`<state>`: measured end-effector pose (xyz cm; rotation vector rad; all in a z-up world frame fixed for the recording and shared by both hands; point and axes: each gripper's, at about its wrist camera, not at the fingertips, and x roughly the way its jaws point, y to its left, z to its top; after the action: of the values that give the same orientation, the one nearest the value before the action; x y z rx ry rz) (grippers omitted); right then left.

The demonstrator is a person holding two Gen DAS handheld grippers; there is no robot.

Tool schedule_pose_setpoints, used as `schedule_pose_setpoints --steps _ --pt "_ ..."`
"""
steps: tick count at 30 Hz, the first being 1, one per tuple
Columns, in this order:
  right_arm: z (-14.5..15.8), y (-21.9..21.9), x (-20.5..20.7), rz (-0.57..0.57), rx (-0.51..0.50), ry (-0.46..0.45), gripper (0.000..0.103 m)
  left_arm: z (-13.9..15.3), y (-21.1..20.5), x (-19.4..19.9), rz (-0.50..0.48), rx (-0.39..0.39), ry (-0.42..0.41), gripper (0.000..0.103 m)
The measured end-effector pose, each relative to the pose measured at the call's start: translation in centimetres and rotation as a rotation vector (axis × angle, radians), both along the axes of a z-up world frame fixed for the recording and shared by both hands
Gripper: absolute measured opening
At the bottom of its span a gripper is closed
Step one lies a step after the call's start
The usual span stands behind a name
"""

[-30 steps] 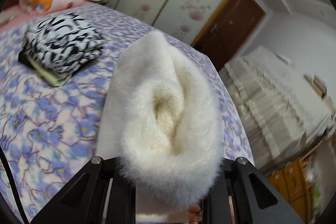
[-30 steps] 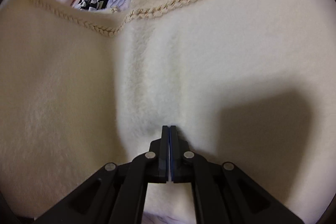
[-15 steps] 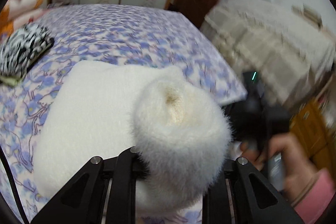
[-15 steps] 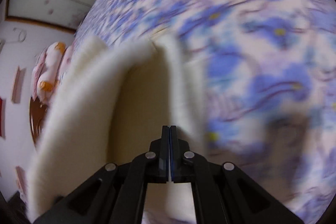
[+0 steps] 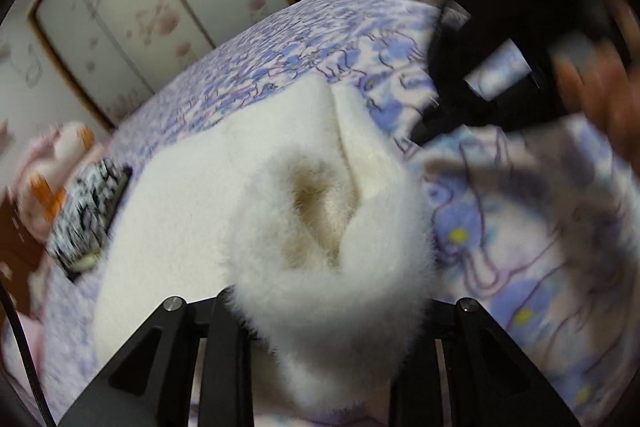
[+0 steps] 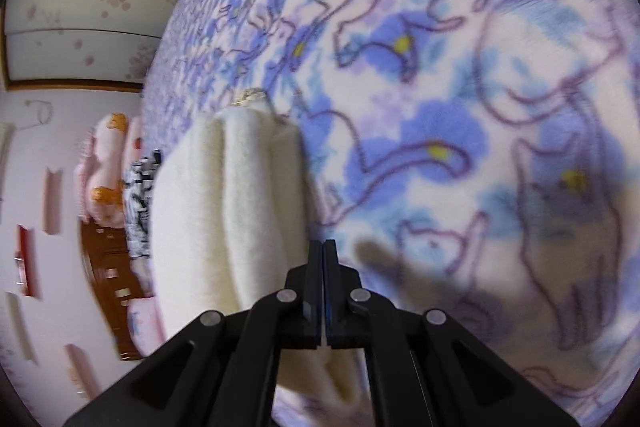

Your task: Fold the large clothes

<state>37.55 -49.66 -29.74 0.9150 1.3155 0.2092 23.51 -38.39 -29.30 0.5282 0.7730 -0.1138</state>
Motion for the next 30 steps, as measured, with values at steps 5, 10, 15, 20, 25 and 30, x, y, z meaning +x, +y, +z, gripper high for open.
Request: schedule_pose_setpoints --steps 5,10,15,20,25,30 --pt "-0.6 1.9 3.1 0.056 0.070 0.028 0.013 -2.1 -1.4 -1.1 -0.091 0.226 -0.063 0.026" --pt "-0.2 2.7 5.2 0.106 -0.003 0.050 0.042 -2.5 -1.2 -1.4 -0.105 0.276 -0.065 0.026" --pt "1.7 1.8 5.2 0.083 0.060 -0.013 0.066 -1.7 -1.1 -1.3 -0.089 0.244 -0.034 0.026" --pt "2.4 3.8 6.9 0.164 0.020 -0.005 0.074 -1.3 -0.5 -1.2 -0.096 0.234 -0.021 0.026" --pt "2.4 7.5 9.0 0.267 -0.106 0.010 0.053 -1.0 -0.2 -0.9 -0.118 0.255 -0.024 0.027" --pt "4.2 10.5 10.8 0.369 -0.226 -0.090 0.023 -1.0 -0.2 -0.6 -0.121 0.271 -0.077 0.024"
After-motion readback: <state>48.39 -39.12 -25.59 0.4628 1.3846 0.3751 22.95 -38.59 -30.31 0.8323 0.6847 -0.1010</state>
